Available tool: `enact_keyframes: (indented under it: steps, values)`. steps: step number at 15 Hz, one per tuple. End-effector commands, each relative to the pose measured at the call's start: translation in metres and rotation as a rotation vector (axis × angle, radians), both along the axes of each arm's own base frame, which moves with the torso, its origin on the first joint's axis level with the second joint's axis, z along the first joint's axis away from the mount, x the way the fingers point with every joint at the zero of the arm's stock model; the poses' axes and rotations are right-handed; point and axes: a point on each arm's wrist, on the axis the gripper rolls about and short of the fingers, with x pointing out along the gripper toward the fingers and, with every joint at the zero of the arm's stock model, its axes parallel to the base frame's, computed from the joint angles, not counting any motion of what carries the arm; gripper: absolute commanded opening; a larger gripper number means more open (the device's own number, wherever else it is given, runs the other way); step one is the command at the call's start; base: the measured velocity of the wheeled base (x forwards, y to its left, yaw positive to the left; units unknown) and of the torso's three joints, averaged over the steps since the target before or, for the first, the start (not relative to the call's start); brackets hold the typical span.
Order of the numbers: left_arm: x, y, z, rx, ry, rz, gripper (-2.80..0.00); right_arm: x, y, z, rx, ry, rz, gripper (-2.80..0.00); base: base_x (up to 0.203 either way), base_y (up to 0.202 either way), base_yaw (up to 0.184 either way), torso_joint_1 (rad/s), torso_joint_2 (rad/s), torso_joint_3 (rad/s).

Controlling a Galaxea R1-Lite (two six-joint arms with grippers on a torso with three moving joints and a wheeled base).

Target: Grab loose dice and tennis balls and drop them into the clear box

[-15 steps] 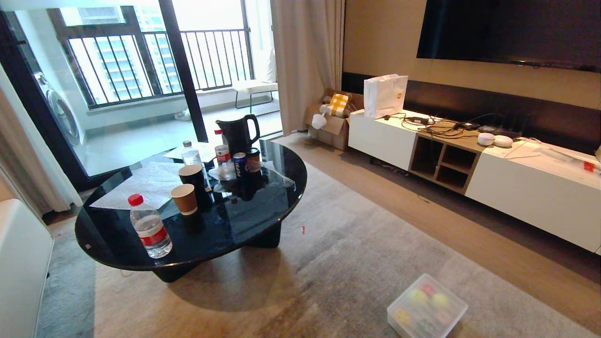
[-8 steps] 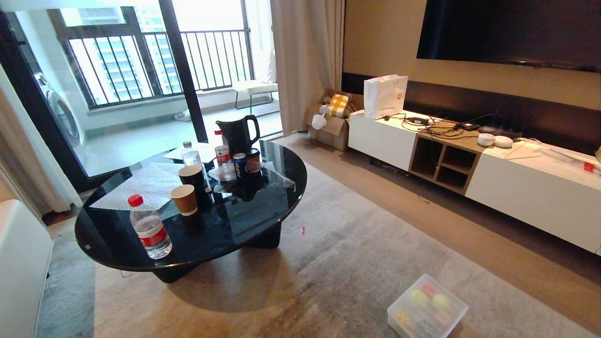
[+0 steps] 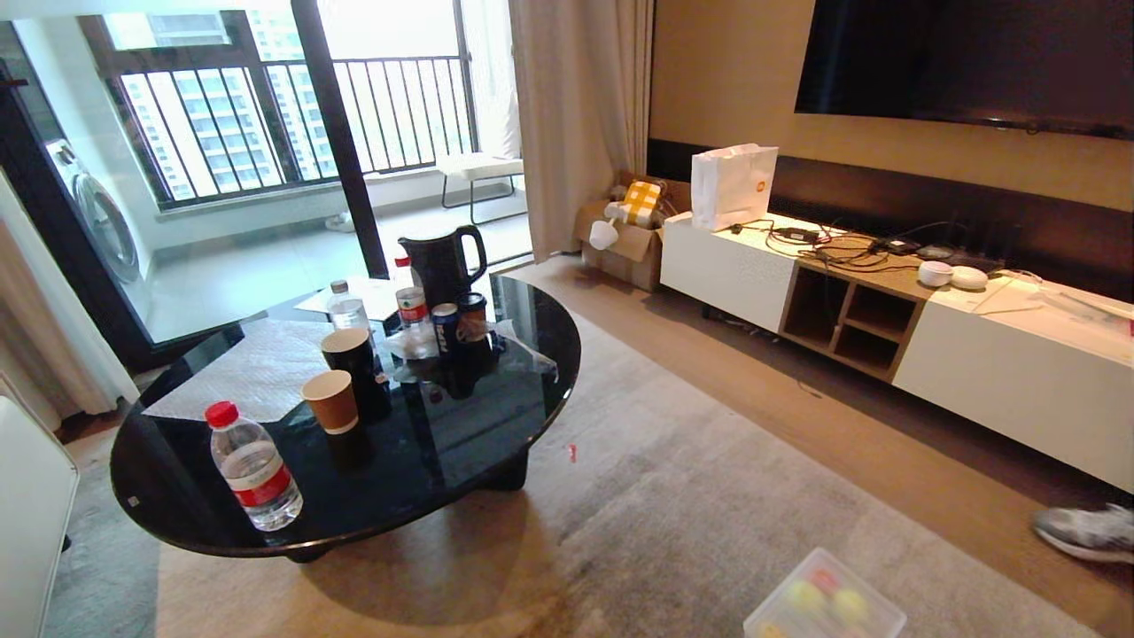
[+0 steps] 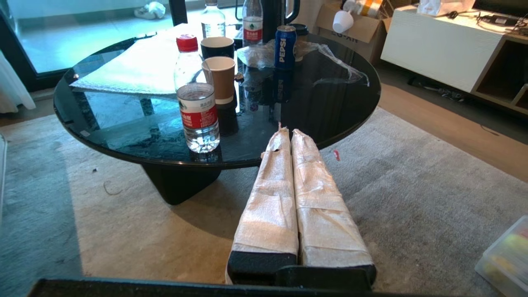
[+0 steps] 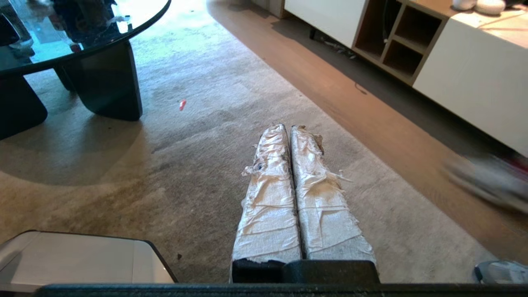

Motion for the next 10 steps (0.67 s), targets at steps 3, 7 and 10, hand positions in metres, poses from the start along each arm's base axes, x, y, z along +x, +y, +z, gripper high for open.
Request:
enact_keyframes:
  steps: [3,7,10]
  values:
    - [0.0001,0.0,-0.0004,0.0,0.002,0.0,-2.8,0.0001,0.0,-0.0001,-0.001,0.003,0.001,-2.8,0.0,0.0,0.0,0.0,0.0,0.0]
    - [0.0,0.0,0.0,-0.002,0.0,0.0,-2.8,0.0001,0.0,-0.0001,-0.001,0.003,0.001,-2.8,0.0,0.0,0.0,0.0,0.0,0.0]
    - [0.0,0.0,0.0,-0.002,0.0,0.0,-2.8,0.0001,0.0,-0.0001,-0.001,0.003,0.001,-2.8,0.0,0.0,0.0,0.0,0.0,0.0]
